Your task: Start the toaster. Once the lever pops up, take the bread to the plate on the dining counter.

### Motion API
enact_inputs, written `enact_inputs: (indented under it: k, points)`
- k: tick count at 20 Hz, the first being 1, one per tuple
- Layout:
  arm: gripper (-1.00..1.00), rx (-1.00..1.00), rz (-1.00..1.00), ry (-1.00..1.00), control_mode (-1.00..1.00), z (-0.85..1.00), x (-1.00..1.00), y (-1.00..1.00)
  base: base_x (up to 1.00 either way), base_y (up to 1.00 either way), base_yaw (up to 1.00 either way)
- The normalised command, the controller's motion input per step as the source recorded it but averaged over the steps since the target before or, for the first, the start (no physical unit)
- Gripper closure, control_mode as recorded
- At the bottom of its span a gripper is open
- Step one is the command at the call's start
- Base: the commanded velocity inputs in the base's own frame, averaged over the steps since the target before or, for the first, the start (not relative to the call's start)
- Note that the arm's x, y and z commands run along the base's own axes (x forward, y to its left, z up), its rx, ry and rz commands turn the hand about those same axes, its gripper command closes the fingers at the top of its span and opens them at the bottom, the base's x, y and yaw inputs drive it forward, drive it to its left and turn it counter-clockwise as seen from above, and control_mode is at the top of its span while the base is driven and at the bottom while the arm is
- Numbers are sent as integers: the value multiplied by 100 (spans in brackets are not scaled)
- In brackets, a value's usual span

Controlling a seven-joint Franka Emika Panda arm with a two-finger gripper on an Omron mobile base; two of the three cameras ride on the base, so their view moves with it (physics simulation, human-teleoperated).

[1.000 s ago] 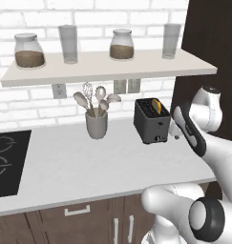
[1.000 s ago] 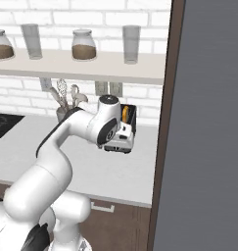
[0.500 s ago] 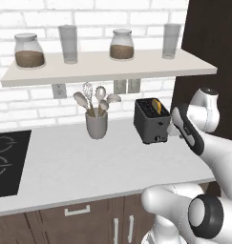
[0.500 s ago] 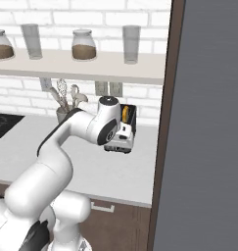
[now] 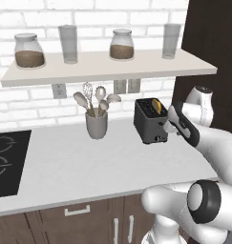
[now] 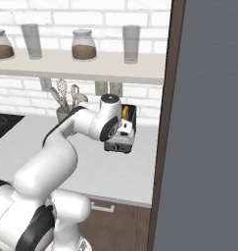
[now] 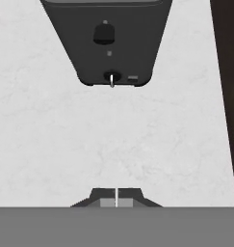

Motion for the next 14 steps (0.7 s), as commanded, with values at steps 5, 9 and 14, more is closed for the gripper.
enact_inputs:
  k: [5,9,14]
  points:
    - [100,0,0,0,-100,-1,18,0,0,0,0]
    - [100,0,0,0,-100,-2,14,1,0,0,0]
    - [100,0,0,-3,-100,5,8,8,0,0,0]
